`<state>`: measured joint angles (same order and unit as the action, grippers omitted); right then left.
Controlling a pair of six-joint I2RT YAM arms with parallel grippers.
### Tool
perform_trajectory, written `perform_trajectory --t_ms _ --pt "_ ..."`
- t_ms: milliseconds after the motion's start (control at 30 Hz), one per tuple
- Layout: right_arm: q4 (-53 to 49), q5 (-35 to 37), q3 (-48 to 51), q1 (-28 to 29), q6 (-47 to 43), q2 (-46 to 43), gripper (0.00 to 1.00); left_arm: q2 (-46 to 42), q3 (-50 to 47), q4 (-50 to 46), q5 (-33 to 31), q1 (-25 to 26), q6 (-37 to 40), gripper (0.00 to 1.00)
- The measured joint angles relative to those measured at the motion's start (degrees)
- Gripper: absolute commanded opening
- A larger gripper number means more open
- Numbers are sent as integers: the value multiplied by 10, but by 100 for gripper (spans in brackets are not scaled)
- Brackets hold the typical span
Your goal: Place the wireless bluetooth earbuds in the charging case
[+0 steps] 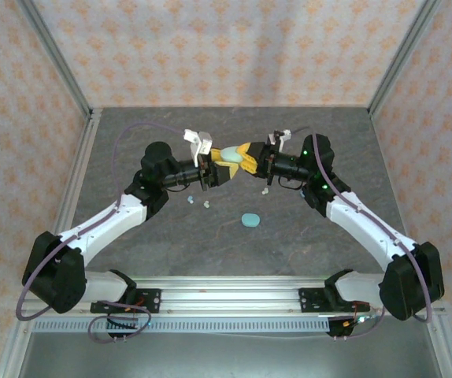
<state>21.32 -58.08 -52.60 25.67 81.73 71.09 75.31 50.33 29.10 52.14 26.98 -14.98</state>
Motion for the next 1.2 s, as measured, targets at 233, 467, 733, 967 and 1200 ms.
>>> perform_trajectory --t_ms 233,467,733,967,1200 --pt "8 -4 2 0 6 0 9 0 6 0 0 0 0 48" --pt "17 -7 7 0 10 0 9 0 6 -1 2 0 0 43" --pt "30 -9 10 -1 18 0 13 0 12 -5 10 -3 0 31" --pt "24 -10 11 -1 10 0 34 0 14 -23 15 -4 3 24" --pt "-21 -9 11 -1 -34 -1 52 -9 16 -63 15 -3 24 22"
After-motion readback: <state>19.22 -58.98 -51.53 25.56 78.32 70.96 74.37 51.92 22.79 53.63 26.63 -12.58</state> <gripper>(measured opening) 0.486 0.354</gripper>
